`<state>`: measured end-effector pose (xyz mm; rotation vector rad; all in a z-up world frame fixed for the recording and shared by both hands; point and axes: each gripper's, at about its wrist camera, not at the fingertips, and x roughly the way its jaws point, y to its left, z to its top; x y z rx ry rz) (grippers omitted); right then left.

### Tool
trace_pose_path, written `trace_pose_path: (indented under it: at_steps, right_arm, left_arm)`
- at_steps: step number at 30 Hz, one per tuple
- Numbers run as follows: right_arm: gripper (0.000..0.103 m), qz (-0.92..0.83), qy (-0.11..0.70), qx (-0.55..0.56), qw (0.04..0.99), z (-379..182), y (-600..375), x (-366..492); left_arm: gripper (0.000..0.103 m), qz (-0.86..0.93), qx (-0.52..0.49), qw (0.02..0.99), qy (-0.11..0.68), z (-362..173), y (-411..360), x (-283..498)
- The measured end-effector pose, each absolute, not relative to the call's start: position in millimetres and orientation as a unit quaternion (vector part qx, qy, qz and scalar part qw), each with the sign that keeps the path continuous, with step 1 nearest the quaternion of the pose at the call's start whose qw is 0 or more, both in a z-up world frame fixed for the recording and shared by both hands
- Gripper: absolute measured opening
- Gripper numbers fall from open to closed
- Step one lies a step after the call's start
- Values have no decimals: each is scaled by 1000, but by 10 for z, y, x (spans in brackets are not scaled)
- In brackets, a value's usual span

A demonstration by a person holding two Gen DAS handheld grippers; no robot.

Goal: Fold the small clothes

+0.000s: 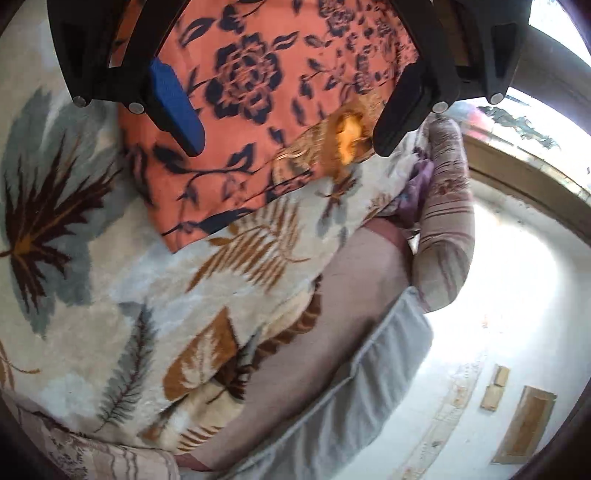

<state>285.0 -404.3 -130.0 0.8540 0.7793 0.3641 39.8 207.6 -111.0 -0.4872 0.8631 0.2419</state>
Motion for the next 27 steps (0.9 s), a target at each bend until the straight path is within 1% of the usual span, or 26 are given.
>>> trace_pose_path:
  at_steps: [2,3,4,5,9,12,15,18,20,21,24,27]
  right_arm:
    - [95,189,380,360,831,-1349,-3828,2783]
    - [95,166,418,315,836,-1504,-3676,2791]
    - [91,135,467,282,827,-1697,-3608,2845]
    - [91,124,451,267,842,-1689,-3600,2746]
    - [91,153,394,235,875,-1198,-3325,2263]
    - [91,198,373,198,885,-1111,-3008,1791]
    - [91,205,385,187,880,-1376,-2689,1490]
    - [92,187,414,181,872,-1744,-2670,1327]
    - [92,194,382,172,887,-1762,-2687,1203]
    - [92,192,385,167,887,-1775,-2665,1215]
    - [92,190,385,158,889,-1810,-2633,1224]
    - [94,193,382,160,890,-1832,-2623,1239]
  left_arm:
    - [103,118,-233,874,410,-1096,2083,385]
    - [103,119,-235,875,407,-1084,2097,370]
    - [103,117,-243,875,403,-1069,2128,347]
    - [103,114,-252,874,400,-1052,2174,323]
    - [103,102,-316,868,370,-921,2502,244]
    - [103,99,-341,867,350,-792,2864,372]
    - [103,103,-382,856,334,-801,3387,548]
    - [103,119,-454,826,313,-963,3992,679]
    - [103,134,-505,802,288,-1087,4347,715]
    - [103,137,-526,792,278,-1154,4490,747]
    - [103,151,-550,773,278,-1323,4732,882]
    - [102,162,-530,785,277,-1342,4762,1009]
